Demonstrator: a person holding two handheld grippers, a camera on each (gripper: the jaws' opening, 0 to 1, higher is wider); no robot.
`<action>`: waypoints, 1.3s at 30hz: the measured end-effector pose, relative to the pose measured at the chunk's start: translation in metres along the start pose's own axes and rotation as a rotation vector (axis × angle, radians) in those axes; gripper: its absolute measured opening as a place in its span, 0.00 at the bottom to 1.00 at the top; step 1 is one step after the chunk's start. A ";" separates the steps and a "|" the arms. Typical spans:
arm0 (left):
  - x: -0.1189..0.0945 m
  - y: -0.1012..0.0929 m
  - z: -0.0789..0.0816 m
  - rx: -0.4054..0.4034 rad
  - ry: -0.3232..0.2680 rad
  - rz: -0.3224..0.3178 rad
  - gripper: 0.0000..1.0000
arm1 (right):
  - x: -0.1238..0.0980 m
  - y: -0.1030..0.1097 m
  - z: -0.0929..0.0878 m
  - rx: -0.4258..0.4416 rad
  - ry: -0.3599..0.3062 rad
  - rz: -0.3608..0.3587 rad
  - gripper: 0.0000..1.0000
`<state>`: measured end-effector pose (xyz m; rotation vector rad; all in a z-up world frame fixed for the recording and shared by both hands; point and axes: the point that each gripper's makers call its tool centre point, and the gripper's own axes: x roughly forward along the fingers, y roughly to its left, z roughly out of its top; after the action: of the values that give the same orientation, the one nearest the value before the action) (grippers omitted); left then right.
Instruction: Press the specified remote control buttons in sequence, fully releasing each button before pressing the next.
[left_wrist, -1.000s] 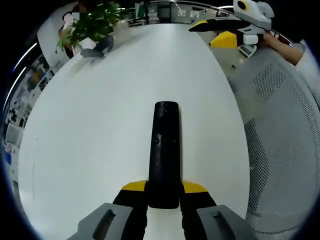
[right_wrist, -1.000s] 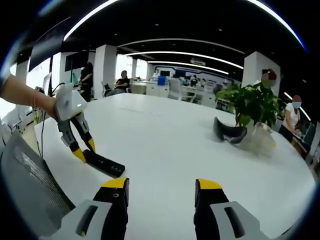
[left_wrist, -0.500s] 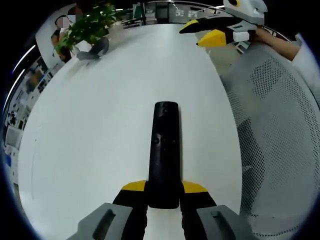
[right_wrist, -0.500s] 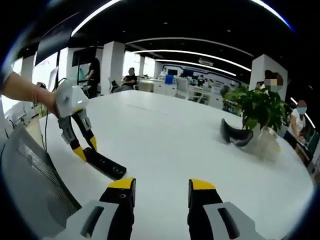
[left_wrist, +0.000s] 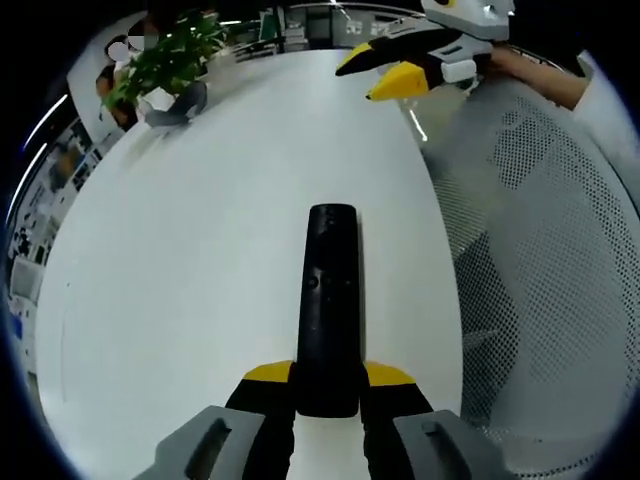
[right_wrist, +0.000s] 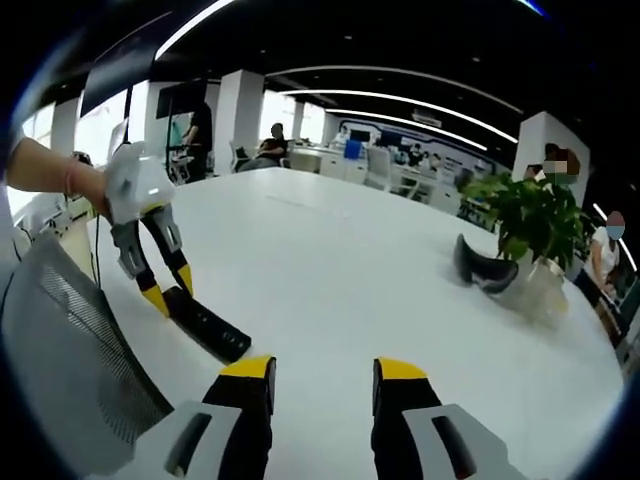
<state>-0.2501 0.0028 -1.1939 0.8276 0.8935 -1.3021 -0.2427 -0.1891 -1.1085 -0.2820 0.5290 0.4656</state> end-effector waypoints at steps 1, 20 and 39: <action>0.000 -0.001 0.000 0.002 0.001 -0.001 0.24 | 0.000 0.001 0.000 -0.001 0.001 0.003 0.36; -0.002 -0.024 -0.002 0.001 -0.039 -0.003 0.24 | 0.005 0.040 -0.015 0.036 0.062 0.276 0.17; -0.003 -0.029 -0.004 0.033 -0.068 -0.014 0.24 | 0.028 0.102 -0.020 -0.324 0.251 0.637 0.00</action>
<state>-0.2795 0.0047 -1.1932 0.7993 0.8276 -1.3526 -0.2801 -0.0996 -1.1546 -0.4882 0.7912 1.1496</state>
